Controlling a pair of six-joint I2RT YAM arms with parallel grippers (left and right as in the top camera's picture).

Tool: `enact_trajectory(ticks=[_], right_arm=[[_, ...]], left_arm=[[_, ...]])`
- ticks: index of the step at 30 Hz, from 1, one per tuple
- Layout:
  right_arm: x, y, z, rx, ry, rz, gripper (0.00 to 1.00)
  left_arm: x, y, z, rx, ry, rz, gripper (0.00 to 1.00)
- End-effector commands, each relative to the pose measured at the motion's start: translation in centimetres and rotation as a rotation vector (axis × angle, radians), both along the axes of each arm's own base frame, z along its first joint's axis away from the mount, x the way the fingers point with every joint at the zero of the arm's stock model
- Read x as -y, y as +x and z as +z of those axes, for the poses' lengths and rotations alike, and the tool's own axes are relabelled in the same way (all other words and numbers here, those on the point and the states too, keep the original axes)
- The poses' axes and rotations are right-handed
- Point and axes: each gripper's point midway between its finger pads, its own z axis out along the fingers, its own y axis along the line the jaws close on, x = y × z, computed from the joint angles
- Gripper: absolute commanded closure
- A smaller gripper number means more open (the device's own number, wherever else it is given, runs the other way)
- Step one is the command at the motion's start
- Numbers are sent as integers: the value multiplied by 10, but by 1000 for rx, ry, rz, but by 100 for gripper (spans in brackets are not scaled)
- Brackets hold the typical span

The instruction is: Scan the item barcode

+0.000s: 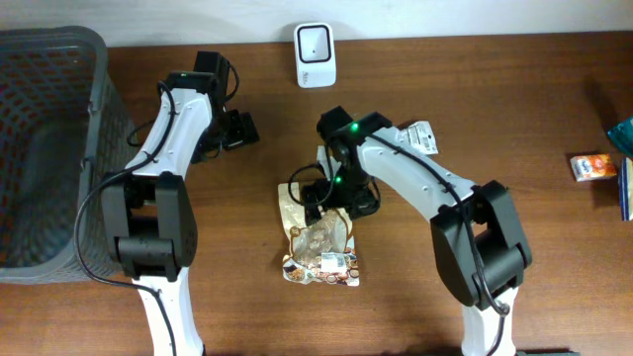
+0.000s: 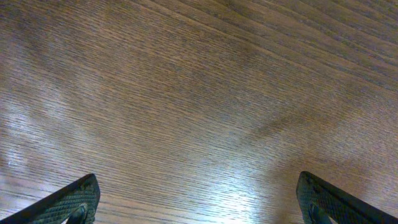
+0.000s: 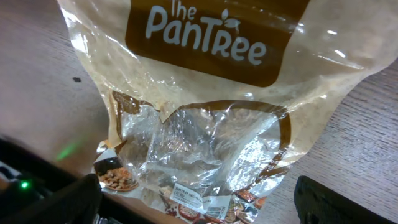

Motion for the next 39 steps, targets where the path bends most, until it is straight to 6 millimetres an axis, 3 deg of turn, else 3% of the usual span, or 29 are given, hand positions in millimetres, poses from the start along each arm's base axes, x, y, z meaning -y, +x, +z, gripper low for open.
enact_trajectory(ticks=[1,6,19,22,27,31,35,39], right_arm=[[14,1,-14,44,-161,-55,1],[1,-9,-28,17,-90,-50,2],[3,-15,-61,2,-90,-174,0],[3,-14,-62,0,-92,-192,12],[4,-15,-64,-7,-102,-219,13],[4,-16,-67,-4,-102,-222,42],[4,-12,-66,8,-97,-226,83],[12,0,-59,12,-103,-258,96]], left_arm=[[-1,0,12,25,5,-3,1],[-1,0,12,25,5,-3,1],[-1,0,12,25,5,-3,1],[-1,0,12,25,5,-3,1],[-1,0,12,25,5,-3,1],[-1,0,12,25,5,-3,1],[-1,0,12,25,5,-3,1],[-1,0,12,25,5,-3,1]])
